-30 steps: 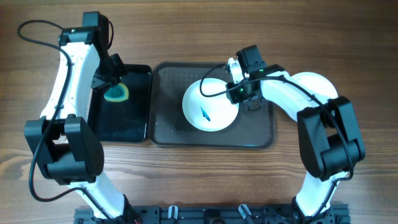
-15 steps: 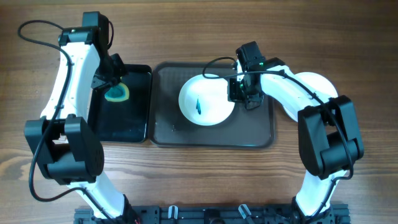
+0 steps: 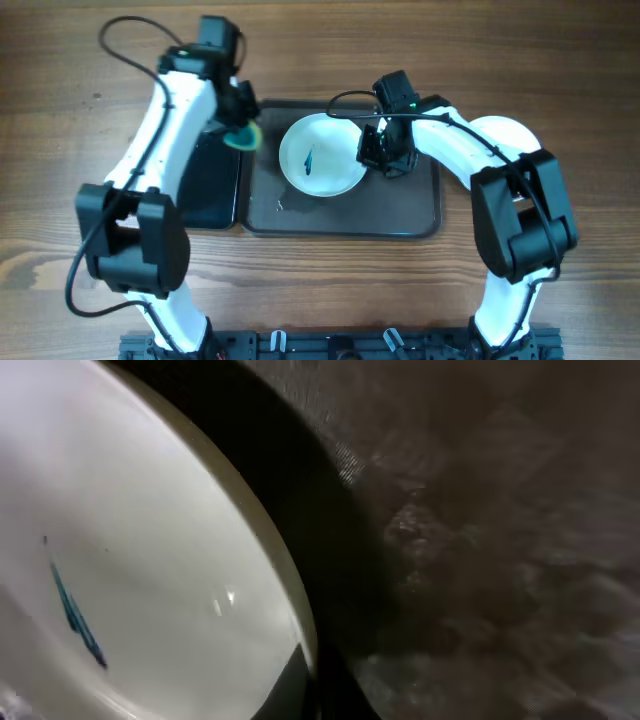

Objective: Clean dirty plates on tray and stack at the side
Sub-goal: 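Bring the green sponge onto the held plate with left gripper, then scrub the plate with the sponge while right gripper holds it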

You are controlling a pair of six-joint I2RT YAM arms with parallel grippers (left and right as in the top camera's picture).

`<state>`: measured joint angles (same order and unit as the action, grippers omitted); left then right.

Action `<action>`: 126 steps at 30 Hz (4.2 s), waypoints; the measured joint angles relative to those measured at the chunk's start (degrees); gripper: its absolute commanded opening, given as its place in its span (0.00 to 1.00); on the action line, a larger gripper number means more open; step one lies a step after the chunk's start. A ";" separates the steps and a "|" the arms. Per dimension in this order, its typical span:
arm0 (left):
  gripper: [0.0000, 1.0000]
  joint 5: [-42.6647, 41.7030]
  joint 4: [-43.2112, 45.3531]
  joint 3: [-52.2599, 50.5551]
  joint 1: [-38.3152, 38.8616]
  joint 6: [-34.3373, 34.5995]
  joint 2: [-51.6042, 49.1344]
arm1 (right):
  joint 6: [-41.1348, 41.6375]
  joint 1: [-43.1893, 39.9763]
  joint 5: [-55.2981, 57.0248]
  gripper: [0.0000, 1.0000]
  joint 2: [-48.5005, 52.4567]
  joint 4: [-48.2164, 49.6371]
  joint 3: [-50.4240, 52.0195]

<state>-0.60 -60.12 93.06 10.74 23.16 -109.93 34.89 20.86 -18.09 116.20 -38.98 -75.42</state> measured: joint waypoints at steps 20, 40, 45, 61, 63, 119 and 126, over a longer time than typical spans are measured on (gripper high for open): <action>0.04 -2.91 7.30 -2.58 14.38 1.64 -9.79 | -0.04 -0.11 -4.42 0.04 0.94 1.14 -0.17; 0.04 -0.31 14.82 -2.58 16.06 -0.04 -12.87 | 0.26 -0.20 -4.35 0.04 0.98 1.31 -0.17; 0.04 8.35 16.52 -2.58 17.33 2.75 -12.92 | 0.92 -0.24 -4.42 0.04 1.14 1.92 -0.17; 0.04 -6.86 11.93 -2.14 16.63 -2.93 -13.09 | 0.00 0.07 -5.03 0.04 1.25 0.87 -0.28; 0.04 -6.93 13.97 -2.25 16.61 -2.34 -13.20 | 0.02 -0.04 -5.01 0.04 1.25 0.90 -0.28; 0.04 -12.31 9.35 -1.92 12.48 -10.82 -13.62 | -0.42 0.02 -6.71 0.04 1.66 0.70 -0.31; 0.04 -13.68 18.71 -2.47 13.86 -10.38 -14.05 | -0.07 -0.07 -6.36 0.04 1.66 0.96 -0.35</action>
<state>-14.28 -41.41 90.59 24.60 12.78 -123.98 34.83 20.80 -24.45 117.86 -38.02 -75.77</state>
